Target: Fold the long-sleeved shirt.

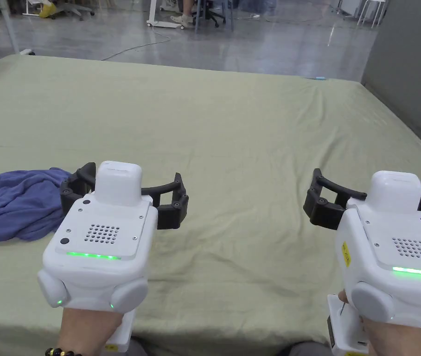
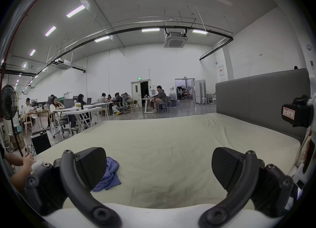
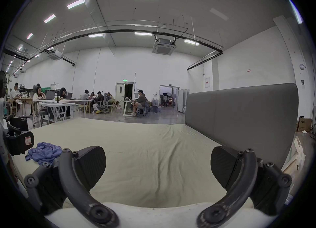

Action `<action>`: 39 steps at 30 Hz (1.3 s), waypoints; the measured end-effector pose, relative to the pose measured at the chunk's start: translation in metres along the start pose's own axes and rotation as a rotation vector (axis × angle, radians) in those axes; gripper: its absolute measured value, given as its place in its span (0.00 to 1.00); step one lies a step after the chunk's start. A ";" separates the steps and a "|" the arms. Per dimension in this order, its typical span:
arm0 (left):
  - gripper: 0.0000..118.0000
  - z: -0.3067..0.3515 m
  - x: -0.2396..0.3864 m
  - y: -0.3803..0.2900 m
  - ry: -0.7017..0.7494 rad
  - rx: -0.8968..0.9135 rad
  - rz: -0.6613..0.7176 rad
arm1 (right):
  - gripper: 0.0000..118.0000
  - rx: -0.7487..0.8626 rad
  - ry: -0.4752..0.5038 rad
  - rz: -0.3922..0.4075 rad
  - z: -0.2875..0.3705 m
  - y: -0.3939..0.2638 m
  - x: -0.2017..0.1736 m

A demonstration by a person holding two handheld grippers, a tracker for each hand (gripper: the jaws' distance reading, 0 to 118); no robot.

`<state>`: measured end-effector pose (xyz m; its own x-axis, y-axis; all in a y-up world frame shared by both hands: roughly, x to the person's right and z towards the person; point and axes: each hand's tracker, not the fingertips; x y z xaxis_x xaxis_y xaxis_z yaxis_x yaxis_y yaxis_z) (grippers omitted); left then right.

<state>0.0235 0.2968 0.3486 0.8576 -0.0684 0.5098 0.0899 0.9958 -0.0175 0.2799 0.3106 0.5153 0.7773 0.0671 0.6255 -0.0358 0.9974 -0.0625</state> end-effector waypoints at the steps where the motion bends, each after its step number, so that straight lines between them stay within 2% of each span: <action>1: 1.00 0.001 0.000 0.000 -0.003 0.002 -0.002 | 1.00 -0.002 -0.002 -0.001 0.000 -0.001 0.000; 39: 1.00 0.004 -0.001 -0.002 0.006 -0.012 0.005 | 1.00 -0.011 0.003 0.005 0.003 -0.005 0.000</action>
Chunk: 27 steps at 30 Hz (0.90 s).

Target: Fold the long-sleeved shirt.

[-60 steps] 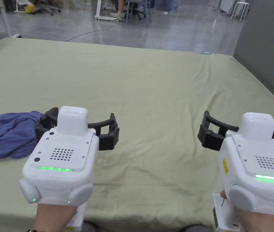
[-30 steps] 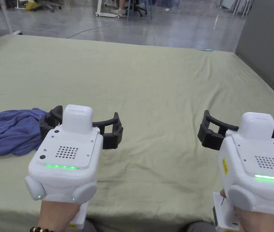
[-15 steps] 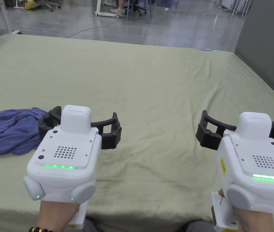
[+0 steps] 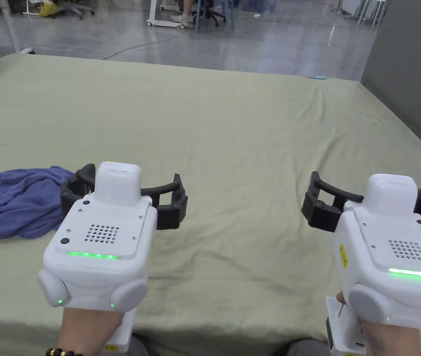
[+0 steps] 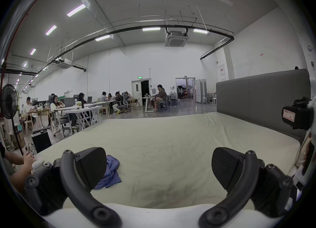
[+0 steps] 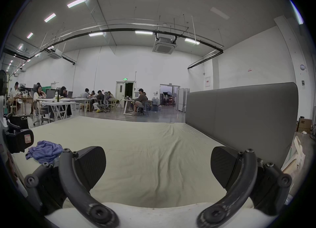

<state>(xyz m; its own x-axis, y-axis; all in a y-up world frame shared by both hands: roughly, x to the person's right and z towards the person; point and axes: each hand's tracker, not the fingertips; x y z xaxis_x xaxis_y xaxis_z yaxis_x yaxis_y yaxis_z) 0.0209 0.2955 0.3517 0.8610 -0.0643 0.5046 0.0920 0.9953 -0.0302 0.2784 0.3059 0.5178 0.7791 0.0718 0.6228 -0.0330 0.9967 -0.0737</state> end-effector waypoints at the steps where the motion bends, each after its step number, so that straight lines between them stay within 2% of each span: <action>1: 1.00 0.000 0.000 0.000 -0.002 0.000 -0.002 | 1.00 0.002 0.002 -0.003 0.000 0.000 0.000; 27: 1.00 0.001 0.004 -0.003 -0.016 -0.010 -0.013 | 1.00 -0.006 0.006 0.010 0.000 -0.001 0.002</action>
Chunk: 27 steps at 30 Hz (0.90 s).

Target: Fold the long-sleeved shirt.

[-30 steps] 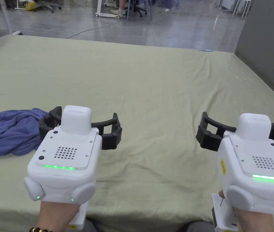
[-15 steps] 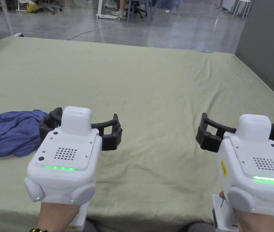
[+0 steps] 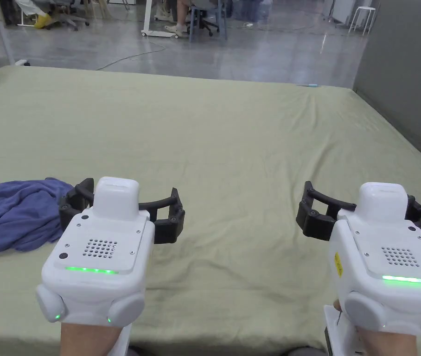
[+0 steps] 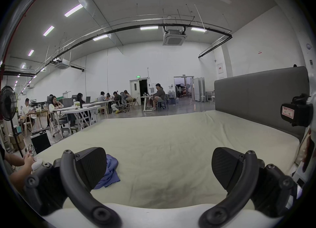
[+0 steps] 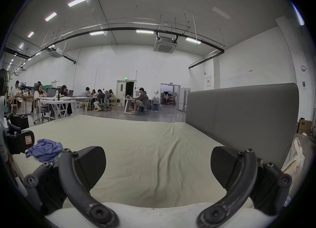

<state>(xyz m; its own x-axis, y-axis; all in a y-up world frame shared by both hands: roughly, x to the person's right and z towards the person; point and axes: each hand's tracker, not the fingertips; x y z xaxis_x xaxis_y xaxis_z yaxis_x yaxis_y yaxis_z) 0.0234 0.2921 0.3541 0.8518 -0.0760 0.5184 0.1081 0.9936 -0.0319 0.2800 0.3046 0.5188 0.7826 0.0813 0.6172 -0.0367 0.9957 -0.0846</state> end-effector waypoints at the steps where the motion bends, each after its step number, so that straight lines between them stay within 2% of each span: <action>1: 1.00 0.001 0.000 0.000 -0.003 0.005 0.006 | 1.00 0.001 -0.002 0.002 0.000 0.001 0.000; 8: 0.99 0.002 -0.001 0.011 0.030 0.033 0.003 | 0.99 -0.003 -0.003 -0.003 -0.002 0.004 0.000; 9: 0.71 0.004 -0.002 0.013 0.035 -0.022 0.000 | 0.86 -0.006 -0.001 -0.015 -0.001 0.005 0.001; 10: 0.16 0.007 -0.003 0.015 0.055 -0.020 0.007 | 0.49 -0.049 0.024 -0.050 0.000 0.008 0.002; 11: 0.00 0.009 -0.001 0.014 0.105 0.058 0.002 | 0.00 -0.078 0.098 -0.082 0.000 0.011 0.005; 13: 0.00 0.006 0.004 0.022 0.176 0.042 -0.054 | 0.00 -0.068 0.017 -0.072 -0.003 0.009 0.005; 14: 0.00 0.003 -0.001 0.029 0.109 0.016 -0.013 | 0.00 -0.042 -0.021 -0.029 0.001 0.011 0.005; 15: 0.00 -0.001 -0.003 0.022 0.053 -0.026 0.025 | 0.00 -0.054 0.009 -0.029 0.002 0.012 0.007; 16: 0.00 -0.004 -0.002 0.023 0.077 -0.024 0.013 | 0.00 -0.073 0.026 -0.023 0.002 0.014 0.008; 20: 0.00 -0.004 -0.006 0.019 0.078 -0.023 -0.005 | 0.00 -0.070 0.018 -0.020 0.003 0.018 0.000; 22: 0.00 -0.002 -0.021 0.023 0.085 -0.031 0.029 | 0.00 -0.069 0.046 -0.028 -0.003 0.018 -0.017; 27: 0.00 0.022 -0.086 0.035 0.282 -0.018 -0.006 | 0.00 -0.028 0.254 -0.022 -0.014 0.031 -0.099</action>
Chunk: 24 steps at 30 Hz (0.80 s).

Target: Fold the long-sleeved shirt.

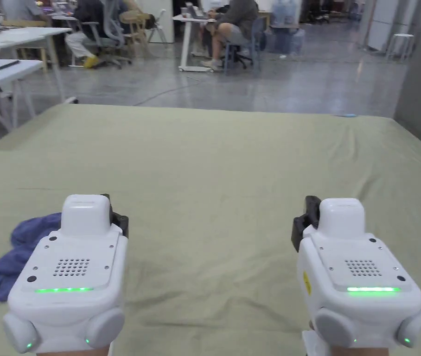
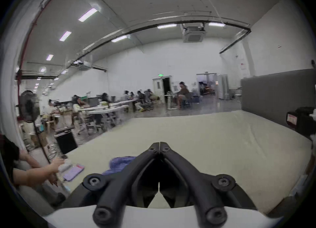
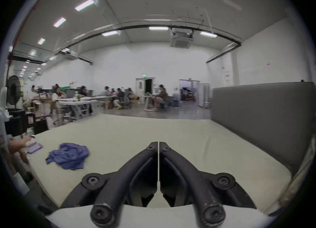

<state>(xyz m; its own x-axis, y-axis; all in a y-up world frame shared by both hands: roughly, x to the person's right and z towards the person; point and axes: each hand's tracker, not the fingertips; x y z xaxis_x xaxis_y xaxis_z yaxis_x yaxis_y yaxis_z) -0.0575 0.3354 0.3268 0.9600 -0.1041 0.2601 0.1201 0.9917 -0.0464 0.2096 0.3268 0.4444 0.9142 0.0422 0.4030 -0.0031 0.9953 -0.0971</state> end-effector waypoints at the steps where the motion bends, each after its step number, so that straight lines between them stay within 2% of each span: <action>1: 0.00 0.002 -0.019 0.003 0.039 -0.008 0.021 | 0.00 0.005 0.054 -0.007 -0.005 0.004 -0.019; 6: 0.00 0.022 -0.100 0.012 0.242 -0.066 0.083 | 0.00 0.019 0.295 -0.012 -0.028 0.006 -0.114; 9: 0.00 0.031 -0.127 0.005 0.290 -0.122 0.138 | 0.00 0.021 0.396 0.003 -0.027 0.007 -0.154; 15: 0.00 0.018 -0.128 -0.005 0.246 -0.177 0.156 | 0.00 0.010 0.441 0.013 -0.035 0.001 -0.175; 17: 0.01 -0.003 -0.126 -0.008 0.183 -0.270 0.204 | 0.00 0.005 0.442 0.013 -0.040 0.000 -0.175; 19: 0.06 -0.041 -0.130 -0.014 0.114 -0.426 0.255 | 0.00 -0.003 0.434 0.010 -0.045 -0.005 -0.170; 20: 0.15 -0.062 -0.133 -0.021 0.089 -0.474 0.280 | 0.00 -0.011 0.429 0.007 -0.048 -0.007 -0.169; 22: 0.78 -0.107 -0.137 -0.036 0.028 -0.621 0.275 | 0.00 -0.023 0.421 0.004 -0.050 -0.011 -0.165; 23: 0.97 -0.131 -0.139 -0.048 -0.027 -0.671 0.239 | 0.00 -0.029 0.416 0.007 -0.053 -0.014 -0.164; 24: 1.00 -0.150 -0.138 -0.058 -0.054 -0.687 0.215 | 0.00 -0.036 0.413 0.012 -0.056 -0.016 -0.163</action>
<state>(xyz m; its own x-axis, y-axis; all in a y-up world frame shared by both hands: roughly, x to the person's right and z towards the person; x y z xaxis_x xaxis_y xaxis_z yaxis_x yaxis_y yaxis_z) -0.1592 0.2806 0.1491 0.9686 0.1092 0.2232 0.0790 0.7165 -0.6931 0.0835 0.2991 0.3289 1.0000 0.0078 0.0035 -0.0072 0.9909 -0.1342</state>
